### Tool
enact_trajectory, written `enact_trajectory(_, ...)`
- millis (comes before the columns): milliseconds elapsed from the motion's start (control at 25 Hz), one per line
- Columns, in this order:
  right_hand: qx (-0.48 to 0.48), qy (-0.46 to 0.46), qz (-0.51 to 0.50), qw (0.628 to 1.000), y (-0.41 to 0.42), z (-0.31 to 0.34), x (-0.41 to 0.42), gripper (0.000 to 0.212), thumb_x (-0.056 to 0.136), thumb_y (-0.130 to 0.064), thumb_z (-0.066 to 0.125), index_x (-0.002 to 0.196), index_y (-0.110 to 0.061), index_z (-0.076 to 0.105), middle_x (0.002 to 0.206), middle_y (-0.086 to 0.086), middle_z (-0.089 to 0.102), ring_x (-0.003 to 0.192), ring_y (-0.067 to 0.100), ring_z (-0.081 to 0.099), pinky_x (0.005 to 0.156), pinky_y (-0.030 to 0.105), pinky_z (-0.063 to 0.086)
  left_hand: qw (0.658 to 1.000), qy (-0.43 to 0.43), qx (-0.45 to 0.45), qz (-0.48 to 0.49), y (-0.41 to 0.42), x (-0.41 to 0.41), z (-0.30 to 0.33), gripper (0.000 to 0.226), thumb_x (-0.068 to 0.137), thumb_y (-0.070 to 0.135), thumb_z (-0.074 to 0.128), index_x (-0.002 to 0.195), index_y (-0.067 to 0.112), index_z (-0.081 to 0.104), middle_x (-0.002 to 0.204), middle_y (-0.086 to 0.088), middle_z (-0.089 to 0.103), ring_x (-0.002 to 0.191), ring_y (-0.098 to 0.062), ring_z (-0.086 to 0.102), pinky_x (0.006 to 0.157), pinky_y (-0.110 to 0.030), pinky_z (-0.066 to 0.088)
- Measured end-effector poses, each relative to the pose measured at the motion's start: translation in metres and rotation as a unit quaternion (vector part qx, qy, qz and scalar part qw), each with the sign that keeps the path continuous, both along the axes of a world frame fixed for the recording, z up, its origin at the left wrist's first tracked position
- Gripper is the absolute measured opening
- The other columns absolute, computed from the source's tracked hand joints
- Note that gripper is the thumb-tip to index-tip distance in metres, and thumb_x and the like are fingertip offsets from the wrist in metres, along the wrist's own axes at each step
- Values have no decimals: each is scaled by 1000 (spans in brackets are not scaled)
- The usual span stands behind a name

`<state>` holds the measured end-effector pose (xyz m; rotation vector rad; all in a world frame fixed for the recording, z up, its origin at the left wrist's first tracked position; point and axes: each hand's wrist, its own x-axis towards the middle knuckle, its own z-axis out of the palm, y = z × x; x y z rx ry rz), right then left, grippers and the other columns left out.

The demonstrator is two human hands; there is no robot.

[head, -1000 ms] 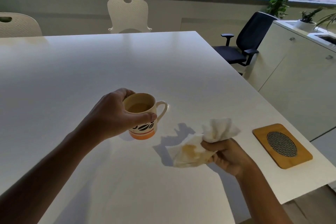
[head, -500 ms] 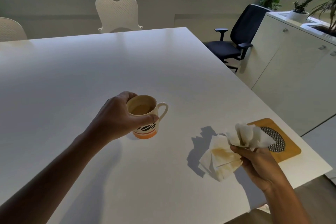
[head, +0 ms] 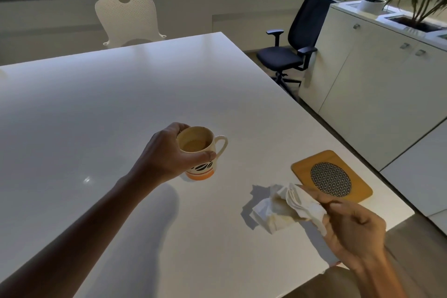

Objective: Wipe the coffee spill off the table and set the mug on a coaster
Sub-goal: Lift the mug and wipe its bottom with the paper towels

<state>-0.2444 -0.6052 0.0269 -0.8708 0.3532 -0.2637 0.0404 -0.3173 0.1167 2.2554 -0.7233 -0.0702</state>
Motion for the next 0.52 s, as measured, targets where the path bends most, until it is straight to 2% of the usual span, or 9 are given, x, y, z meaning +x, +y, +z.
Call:
enact_trajectory(40,-18,8,-23,1000,-1,1,-3,53,47,-24,102,93,-3,87,110,17,84,83,25,83,61,22,66,1000,-2,0,-1,-8,1,-3,102,49,87,76,130,26,63,112,11,71,95,-11,70,72,-24,61)
enact_trajectory(80,-45,24,-27,998,-3,-3,-5,39,59,-25,99,93,-8,88,108,11,85,86,21,84,62,22,66,1000,-2,0,-3,-16,2,-5,102,50,87,76,130,25,62,112,11,70,95,-11,70,72,-24,61)
enact_trajectory(120,-60,37,-23,997,-5,-3,-6,20,77,-20,87,96,-14,89,108,6,85,92,17,83,68,21,66,1000,-3,1,-6,-25,3,-8,102,50,87,76,130,25,62,112,11,70,95,-10,70,72,-23,61)
enact_trajectory(160,-83,48,-12,995,-8,-5,-7,19,91,-13,74,104,-16,87,113,5,84,99,15,82,76,20,65,1000,-5,1,-8,-34,4,-11,102,50,87,76,130,25,62,112,11,69,94,-10,69,70,-21,59)
enact_trajectory(200,-98,61,0,993,-9,-5,-8,24,95,-8,69,112,-14,84,121,8,82,107,20,80,82,23,65,1000,-7,2,-12,-42,5,-13,102,51,87,75,131,25,62,112,12,69,94,-11,69,69,-19,57)
enact_trajectory(320,-109,67,-10,992,-17,-7,-14,47,80,-12,87,125,-13,75,132,15,74,121,34,73,85,31,65,1000,-10,5,-21,-64,8,-20,103,52,86,75,132,23,62,113,11,68,96,-13,69,68,-16,54)
enact_trajectory(440,-110,54,-23,992,-19,-9,-21,78,65,-26,106,134,-18,69,136,16,73,125,33,73,89,32,65,1000,-13,3,-27,-78,13,-26,104,53,86,75,133,22,61,115,10,68,99,-16,69,69,-16,54)
enact_trajectory(520,-114,60,-29,991,-20,-9,-24,83,59,-32,108,133,-22,71,137,14,73,126,32,73,89,32,65,999,-13,3,-34,-86,16,-29,105,54,85,75,135,21,60,117,8,68,100,-17,69,69,-15,53)
